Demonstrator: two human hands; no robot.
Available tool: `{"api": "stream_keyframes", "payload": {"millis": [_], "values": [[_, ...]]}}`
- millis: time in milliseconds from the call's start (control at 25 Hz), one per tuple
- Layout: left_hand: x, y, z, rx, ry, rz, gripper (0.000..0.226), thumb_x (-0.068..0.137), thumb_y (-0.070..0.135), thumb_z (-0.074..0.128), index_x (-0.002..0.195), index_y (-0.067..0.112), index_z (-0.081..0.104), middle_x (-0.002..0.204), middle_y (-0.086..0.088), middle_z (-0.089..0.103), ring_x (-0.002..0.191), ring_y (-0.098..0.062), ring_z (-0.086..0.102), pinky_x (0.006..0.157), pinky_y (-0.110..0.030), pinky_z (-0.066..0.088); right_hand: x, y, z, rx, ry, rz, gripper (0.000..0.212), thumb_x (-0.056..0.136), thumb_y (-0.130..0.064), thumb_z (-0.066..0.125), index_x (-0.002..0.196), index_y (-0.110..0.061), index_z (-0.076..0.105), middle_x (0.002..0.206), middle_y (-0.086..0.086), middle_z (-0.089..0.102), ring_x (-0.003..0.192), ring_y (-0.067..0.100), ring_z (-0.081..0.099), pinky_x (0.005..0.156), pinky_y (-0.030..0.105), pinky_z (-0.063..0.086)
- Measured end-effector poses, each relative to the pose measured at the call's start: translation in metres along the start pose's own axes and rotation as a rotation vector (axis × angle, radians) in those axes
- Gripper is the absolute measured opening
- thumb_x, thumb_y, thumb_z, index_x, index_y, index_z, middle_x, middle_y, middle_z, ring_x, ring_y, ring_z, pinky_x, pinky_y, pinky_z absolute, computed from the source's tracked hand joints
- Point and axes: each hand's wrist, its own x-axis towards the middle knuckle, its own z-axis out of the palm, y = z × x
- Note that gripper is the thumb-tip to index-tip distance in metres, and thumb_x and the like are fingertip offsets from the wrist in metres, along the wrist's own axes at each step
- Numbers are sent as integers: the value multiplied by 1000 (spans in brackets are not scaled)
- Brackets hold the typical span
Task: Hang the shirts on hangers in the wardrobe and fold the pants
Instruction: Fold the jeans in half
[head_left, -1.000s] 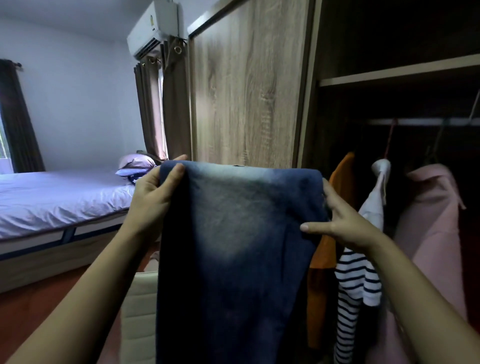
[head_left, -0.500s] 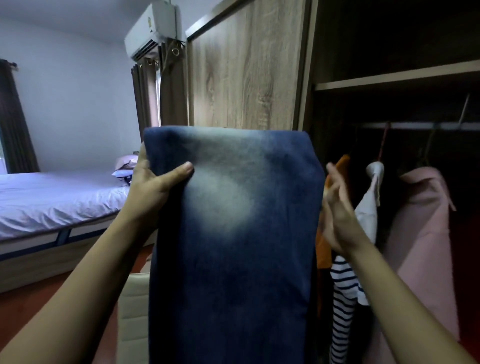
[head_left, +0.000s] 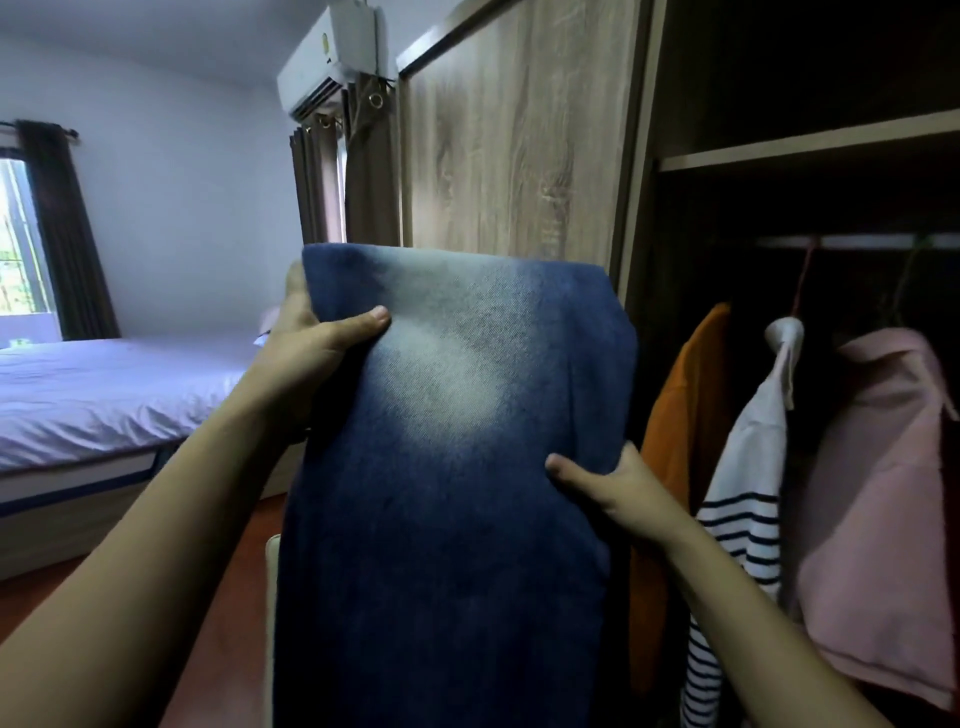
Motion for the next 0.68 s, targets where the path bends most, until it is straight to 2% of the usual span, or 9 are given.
{"api": "stream_keyframes", "payload": {"millis": [40, 120, 200, 320, 360, 440, 480, 560, 680], "values": [[6, -3, -6, 148, -35, -65, 45, 82, 23, 69, 112, 29, 37, 109, -5, 61, 102, -20, 63, 89, -38, 52, 2, -2, 3, 12, 2, 13, 24, 72, -18, 76, 93, -19, 65, 89, -6, 74, 88, 11, 69, 71, 17, 54], [18, -3, -14, 393, -98, -167, 57, 79, 40, 67, 119, 25, 30, 114, -11, 55, 105, -24, 59, 91, -43, 51, 4, -9, 5, 43, 2, 51, 26, 72, -15, 72, 97, -18, 64, 94, -3, 73, 87, 11, 70, 71, 19, 56], [29, 6, -18, 425, -121, -210, 48, 90, 30, 59, 125, 13, 31, 109, -10, 54, 94, -18, 59, 77, -35, 53, 7, -19, 7, 106, -38, 70, 36, 68, -24, 71, 101, -16, 63, 93, -3, 73, 86, 7, 71, 66, 17, 55], [26, 11, -34, 140, -171, -269, 28, 93, 29, 51, 113, 8, 52, 92, -6, 69, 72, -13, 67, 57, -25, 54, 18, -32, 12, 222, -65, 61, 40, 69, -30, 68, 104, -12, 63, 95, -1, 75, 91, 12, 70, 67, 21, 56], [19, 8, -31, -37, -163, -333, 37, 90, 41, 49, 110, 10, 56, 90, -3, 72, 76, -12, 69, 61, -25, 56, 23, -34, 12, 263, -36, 56, 39, 72, -28, 68, 105, -10, 63, 99, 2, 74, 94, 15, 70, 68, 22, 56], [-4, -28, -30, -369, -117, -484, 67, 79, 68, 42, 112, 13, 63, 100, -3, 71, 98, -21, 64, 83, -37, 51, 32, -33, 11, 332, 49, 70, 30, 78, -22, 67, 104, -8, 64, 100, 5, 73, 94, 18, 70, 69, 24, 57], [-20, -51, -28, -423, -70, -559, 69, 78, 73, 38, 104, 18, 70, 98, -4, 72, 98, -23, 64, 85, -38, 47, 35, -30, 11, 350, 84, 88, 24, 81, -19, 66, 102, -8, 64, 98, 6, 73, 91, 18, 71, 68, 24, 57], [-50, -77, -20, -452, -91, -698, 70, 81, 72, 33, 83, 18, 77, 84, -7, 75, 79, -23, 69, 72, -32, 49, 39, -19, 10, 297, 139, 147, 21, 83, -18, 66, 101, -5, 64, 96, 8, 72, 87, 17, 71, 64, 22, 57], [-58, -84, -14, -395, -154, -759, 48, 85, 50, 46, 87, 9, 71, 77, -10, 74, 64, -20, 70, 60, -25, 54, 34, -5, 4, 274, 54, 255, 32, 76, -17, 71, 102, -1, 63, 97, 13, 69, 80, 16, 71, 63, 22, 56]]}}
